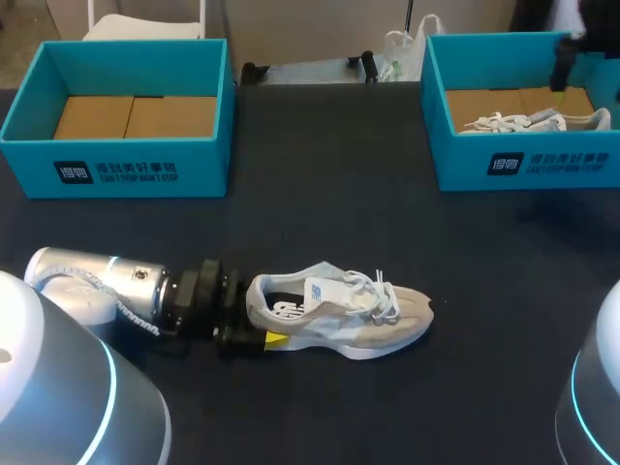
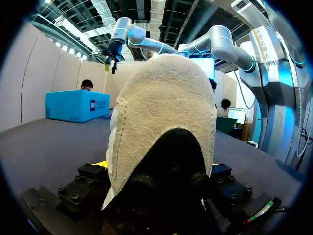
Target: Take the shoe out of the shoebox, open the shoe tongue, remove and reinsert the insole, then place the shoe into the shoebox
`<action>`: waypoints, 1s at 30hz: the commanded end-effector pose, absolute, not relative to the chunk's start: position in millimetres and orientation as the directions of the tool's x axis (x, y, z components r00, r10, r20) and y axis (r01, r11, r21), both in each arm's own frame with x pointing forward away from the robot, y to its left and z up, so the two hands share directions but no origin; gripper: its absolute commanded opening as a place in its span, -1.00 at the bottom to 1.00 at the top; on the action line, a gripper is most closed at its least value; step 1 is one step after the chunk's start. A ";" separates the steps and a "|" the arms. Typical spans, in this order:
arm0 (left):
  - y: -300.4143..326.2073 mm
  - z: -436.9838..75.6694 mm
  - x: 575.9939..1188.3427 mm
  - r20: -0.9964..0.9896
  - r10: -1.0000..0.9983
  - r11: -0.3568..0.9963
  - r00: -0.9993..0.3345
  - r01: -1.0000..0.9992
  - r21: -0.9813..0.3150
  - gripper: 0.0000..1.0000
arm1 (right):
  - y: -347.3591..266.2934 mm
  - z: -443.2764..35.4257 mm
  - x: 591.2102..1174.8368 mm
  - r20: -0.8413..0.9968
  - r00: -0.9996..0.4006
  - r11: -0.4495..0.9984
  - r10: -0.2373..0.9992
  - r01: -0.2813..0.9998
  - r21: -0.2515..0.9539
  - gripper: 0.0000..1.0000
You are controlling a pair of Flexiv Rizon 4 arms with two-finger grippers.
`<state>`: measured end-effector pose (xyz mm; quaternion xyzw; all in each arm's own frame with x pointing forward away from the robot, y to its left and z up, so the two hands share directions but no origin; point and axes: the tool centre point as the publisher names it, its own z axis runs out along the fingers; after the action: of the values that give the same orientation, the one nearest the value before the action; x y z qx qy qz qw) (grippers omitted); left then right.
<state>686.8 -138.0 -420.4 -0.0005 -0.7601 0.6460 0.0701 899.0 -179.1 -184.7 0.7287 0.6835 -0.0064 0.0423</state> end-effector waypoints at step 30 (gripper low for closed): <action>-138.1 -419.6 685.3 0.105 0.088 0.165 -0.991 -0.090 -0.982 -1.00 | -19.4 -190.0 787.0 -0.112 0.048 -0.051 0.993 0.998 -0.025 1.00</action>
<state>686.8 -137.8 -420.1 -0.0003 -0.7599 0.6462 0.0700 785.0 -24.4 -188.0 0.7232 0.6886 -0.0455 0.0262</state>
